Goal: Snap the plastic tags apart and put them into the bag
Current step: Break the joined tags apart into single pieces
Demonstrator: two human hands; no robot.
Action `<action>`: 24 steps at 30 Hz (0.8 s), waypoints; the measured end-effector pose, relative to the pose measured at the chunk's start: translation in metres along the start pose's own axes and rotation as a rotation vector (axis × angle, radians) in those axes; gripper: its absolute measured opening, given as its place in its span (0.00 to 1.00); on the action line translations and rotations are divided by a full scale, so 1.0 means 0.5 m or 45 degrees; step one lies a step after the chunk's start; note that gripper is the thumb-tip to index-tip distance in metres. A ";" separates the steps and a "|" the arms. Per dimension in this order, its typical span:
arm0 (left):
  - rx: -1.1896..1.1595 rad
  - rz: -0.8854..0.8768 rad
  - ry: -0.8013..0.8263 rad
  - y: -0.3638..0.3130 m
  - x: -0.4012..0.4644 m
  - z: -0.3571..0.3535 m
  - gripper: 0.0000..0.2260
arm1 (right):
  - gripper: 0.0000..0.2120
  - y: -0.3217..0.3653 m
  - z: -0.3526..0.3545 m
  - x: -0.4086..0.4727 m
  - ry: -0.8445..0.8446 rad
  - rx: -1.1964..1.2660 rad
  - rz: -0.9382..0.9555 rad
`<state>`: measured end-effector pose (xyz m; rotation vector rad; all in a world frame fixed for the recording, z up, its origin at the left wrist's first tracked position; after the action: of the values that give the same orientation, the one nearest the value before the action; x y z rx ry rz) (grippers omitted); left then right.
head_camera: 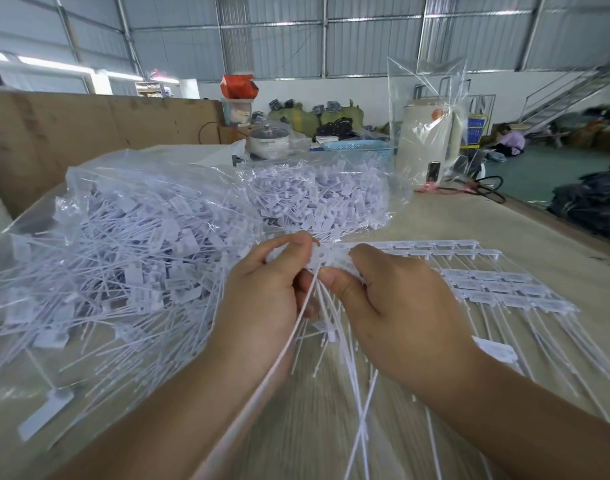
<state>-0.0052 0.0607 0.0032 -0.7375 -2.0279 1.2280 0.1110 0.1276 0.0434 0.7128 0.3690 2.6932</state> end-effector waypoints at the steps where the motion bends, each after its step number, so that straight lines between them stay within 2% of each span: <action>1: 0.009 0.002 0.005 -0.001 0.001 0.000 0.07 | 0.20 0.002 0.000 0.000 -0.010 -0.003 0.002; 4: 0.034 -0.021 0.006 -0.003 0.002 0.000 0.07 | 0.20 0.004 -0.003 -0.001 -0.053 -0.020 0.014; 9: -0.030 0.012 -0.060 0.018 -0.005 0.006 0.03 | 0.22 -0.028 0.033 0.005 -0.272 0.123 -0.038; 13: 0.092 0.058 0.077 0.015 -0.002 -0.008 0.04 | 0.20 -0.021 0.026 0.004 -0.096 0.154 0.027; 20: 0.378 -0.017 0.306 -0.013 0.000 -0.025 0.13 | 0.25 -0.018 0.001 0.009 0.153 0.191 0.134; 24: 0.415 0.045 0.345 -0.003 0.006 -0.019 0.18 | 0.12 -0.023 -0.006 0.010 0.198 0.229 0.181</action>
<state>-0.0003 0.0676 0.0086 -0.7363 -1.5561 1.3561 0.1083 0.1394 0.0393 0.5992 0.6278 2.8861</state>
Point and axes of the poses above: each hand's wrist, its own x-axis towards the middle knuckle, its own z-axis out of the back of the hand, y = z × x, the point moved 7 cm from there along x, towards the middle knuckle, and after that the axes turned 14 degrees about y, right-handed, at the moved point
